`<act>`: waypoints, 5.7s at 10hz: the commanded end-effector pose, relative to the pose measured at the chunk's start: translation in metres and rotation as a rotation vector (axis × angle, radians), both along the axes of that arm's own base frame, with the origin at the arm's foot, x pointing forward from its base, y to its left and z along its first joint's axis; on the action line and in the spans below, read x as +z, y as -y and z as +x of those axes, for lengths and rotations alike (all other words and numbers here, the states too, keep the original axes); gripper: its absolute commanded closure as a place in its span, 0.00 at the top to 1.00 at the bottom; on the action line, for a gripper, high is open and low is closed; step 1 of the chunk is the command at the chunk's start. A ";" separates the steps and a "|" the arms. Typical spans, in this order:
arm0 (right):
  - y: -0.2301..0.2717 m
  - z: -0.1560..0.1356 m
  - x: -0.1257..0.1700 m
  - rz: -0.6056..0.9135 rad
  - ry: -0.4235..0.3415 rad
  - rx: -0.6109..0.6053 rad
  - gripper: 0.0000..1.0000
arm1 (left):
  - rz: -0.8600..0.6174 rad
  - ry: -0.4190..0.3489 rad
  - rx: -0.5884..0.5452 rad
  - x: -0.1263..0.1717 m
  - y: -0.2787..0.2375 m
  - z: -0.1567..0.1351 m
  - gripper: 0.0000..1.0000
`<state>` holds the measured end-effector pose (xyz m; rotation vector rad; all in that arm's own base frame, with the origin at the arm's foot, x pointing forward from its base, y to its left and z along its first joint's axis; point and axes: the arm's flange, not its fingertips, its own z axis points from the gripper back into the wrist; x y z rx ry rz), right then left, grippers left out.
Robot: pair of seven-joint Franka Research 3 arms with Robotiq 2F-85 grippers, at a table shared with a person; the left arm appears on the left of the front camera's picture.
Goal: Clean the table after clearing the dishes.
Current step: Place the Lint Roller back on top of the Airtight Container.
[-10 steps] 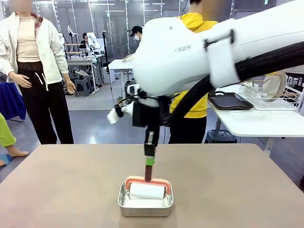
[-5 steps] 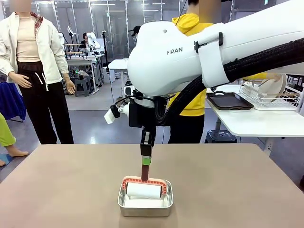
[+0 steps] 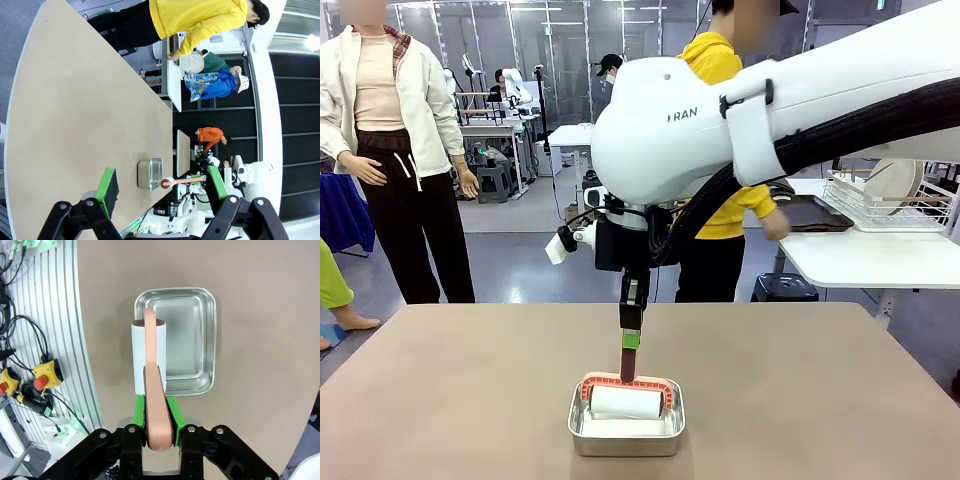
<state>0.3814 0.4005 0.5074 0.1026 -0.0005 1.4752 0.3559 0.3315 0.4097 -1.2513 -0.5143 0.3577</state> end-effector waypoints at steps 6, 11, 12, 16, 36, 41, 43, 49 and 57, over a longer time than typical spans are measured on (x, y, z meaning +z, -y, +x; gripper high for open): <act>-0.001 0.063 -0.035 0.016 -0.162 0.223 0.22 | -0.018 0.017 0.008 0.002 -0.001 -0.001 0.89; -0.002 0.089 -0.078 -0.018 -0.110 0.132 0.22 | -0.018 0.017 0.008 0.002 -0.001 -0.001 0.89; -0.004 0.094 -0.078 -0.027 -0.080 0.127 0.22 | -0.018 0.017 0.008 0.002 -0.001 -0.001 0.89; -0.007 0.116 -0.096 -0.022 -0.077 0.116 0.40 | -0.018 0.017 0.008 0.002 -0.001 -0.001 0.89; -0.010 0.122 -0.092 0.007 -0.042 0.137 1.00 | -0.018 0.017 0.008 0.002 -0.001 -0.001 0.89; -0.010 0.122 -0.092 0.007 -0.042 0.137 1.00 | -0.018 0.017 0.008 0.002 -0.001 -0.001 0.89; 0.011 0.120 -0.074 0.220 -0.191 0.028 1.00 | -0.018 0.017 0.008 0.002 -0.001 -0.001 0.89; 0.278 0.069 -0.090 0.917 -0.706 -0.736 1.00 | -0.018 0.017 0.008 0.002 -0.001 -0.001 0.89; 0.625 -0.077 -0.110 1.317 -0.654 -1.206 1.00 | -0.018 0.017 0.008 0.002 -0.001 -0.001 0.89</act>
